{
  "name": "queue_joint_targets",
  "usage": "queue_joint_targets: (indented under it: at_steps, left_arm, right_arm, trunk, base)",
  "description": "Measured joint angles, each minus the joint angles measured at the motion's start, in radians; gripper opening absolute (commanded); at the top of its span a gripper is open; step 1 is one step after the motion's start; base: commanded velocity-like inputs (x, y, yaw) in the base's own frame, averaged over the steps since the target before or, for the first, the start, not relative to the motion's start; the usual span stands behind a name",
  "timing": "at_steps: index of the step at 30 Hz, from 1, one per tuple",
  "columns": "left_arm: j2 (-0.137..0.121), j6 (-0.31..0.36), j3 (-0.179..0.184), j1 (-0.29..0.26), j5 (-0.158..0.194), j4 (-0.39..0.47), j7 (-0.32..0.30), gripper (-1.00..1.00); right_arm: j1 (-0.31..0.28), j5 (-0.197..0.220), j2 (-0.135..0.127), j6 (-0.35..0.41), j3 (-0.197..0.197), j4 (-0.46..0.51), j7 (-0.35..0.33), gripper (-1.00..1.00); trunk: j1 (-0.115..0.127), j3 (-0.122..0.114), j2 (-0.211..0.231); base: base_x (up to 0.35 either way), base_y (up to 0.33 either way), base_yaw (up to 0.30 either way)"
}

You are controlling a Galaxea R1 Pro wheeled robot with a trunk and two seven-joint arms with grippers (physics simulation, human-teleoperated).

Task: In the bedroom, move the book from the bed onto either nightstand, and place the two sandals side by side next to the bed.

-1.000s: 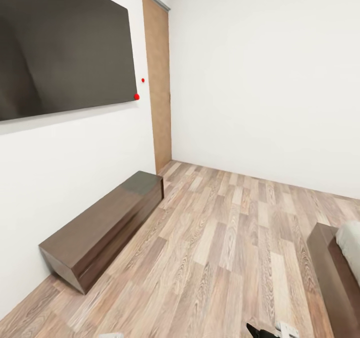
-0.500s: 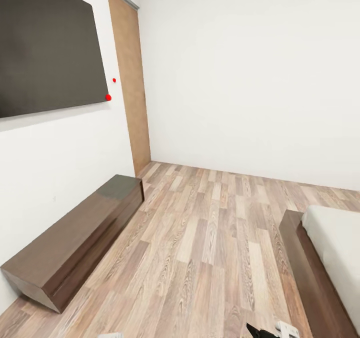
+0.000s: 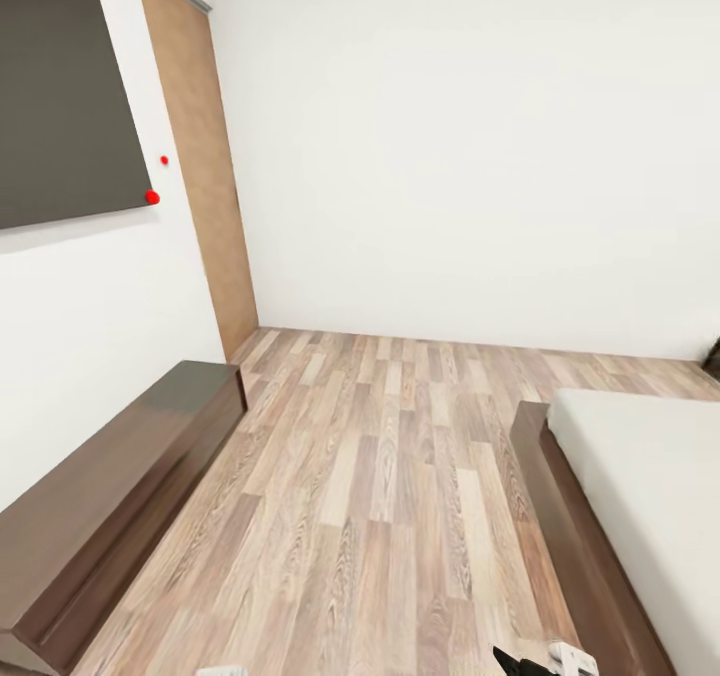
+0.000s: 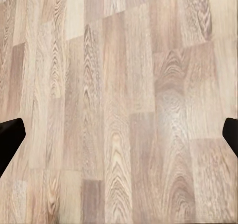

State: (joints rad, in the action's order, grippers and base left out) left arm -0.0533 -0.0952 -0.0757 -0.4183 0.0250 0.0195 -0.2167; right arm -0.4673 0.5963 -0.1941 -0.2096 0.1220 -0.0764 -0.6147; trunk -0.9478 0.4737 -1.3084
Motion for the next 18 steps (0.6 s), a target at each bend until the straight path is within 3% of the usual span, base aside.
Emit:
queue_joint_targets:
  at_steps: [18]
  left_arm:
    - [0.002,0.000,0.000,0.000,0.000,0.000,0.000,1.00]
  right_arm:
    - [0.000,0.000,0.000,0.000,0.000,0.000,-0.001,1.00]
  trunk:
    - [0.000,0.000,0.000]
  base:
    - [0.000,0.000,-0.300]
